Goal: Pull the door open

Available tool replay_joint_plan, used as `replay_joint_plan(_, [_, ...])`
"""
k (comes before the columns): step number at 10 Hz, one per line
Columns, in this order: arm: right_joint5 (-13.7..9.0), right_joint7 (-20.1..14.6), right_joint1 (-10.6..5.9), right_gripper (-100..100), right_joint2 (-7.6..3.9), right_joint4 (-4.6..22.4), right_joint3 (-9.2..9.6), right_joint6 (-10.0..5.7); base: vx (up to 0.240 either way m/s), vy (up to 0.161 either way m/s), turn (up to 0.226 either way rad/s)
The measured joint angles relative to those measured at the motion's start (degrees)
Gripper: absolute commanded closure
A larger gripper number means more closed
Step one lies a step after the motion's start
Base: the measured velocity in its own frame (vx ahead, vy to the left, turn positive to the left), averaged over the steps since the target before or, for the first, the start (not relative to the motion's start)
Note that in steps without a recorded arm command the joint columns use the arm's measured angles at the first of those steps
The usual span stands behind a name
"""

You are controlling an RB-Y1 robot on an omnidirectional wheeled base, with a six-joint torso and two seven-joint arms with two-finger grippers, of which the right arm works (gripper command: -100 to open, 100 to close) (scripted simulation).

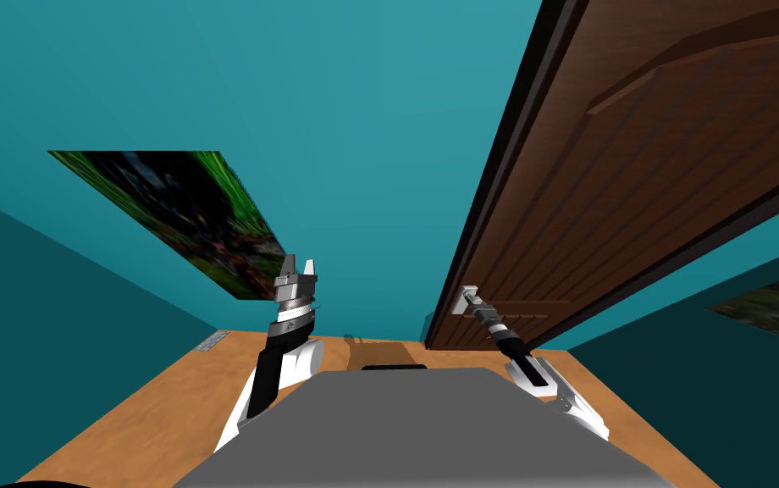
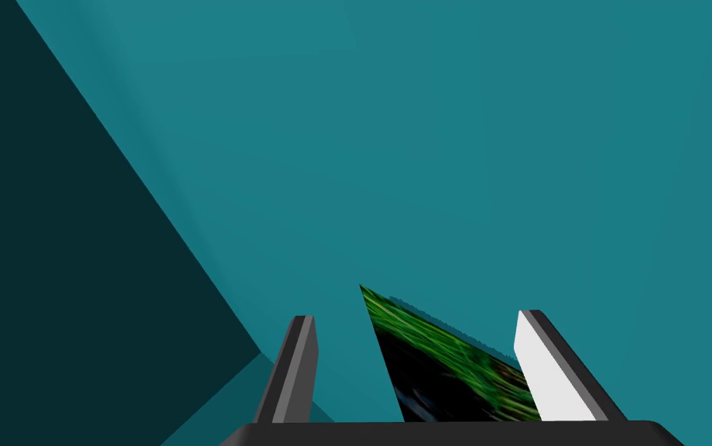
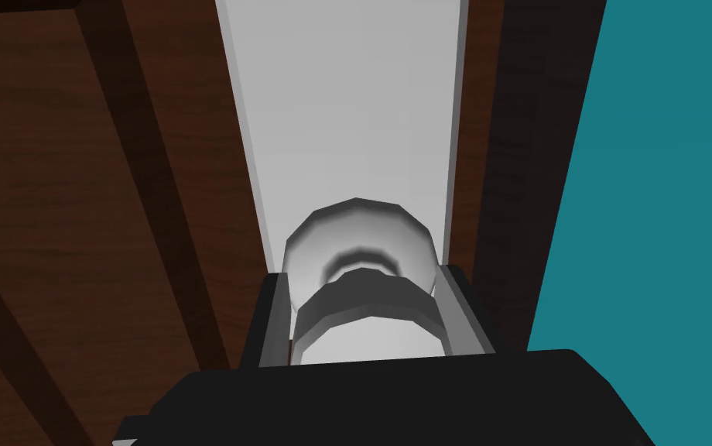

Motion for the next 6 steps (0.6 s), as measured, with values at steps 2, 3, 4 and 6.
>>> replay_joint_plan(2, [0.02, -0.01, 0.09, 100, 0.05, 0.07, 0.06, 0.01, -0.004, 0.000, -0.001])
replay_joint_plan(3, [0.03, -0.01, 0.11, 100, 0.05, 0.08, 0.07, 0.01, -0.032, -0.023, 0.040])
replay_joint_plan(4, [-0.61, -0.75, -0.02, 100, 0.04, 0.22, 0.25, 0.14, -0.048, -0.039, 0.060])
replay_joint_plan(6, [-2.02, -2.76, -0.46, 100, -0.01, 0.57, 0.68, 0.33, -0.051, -0.033, 0.060])
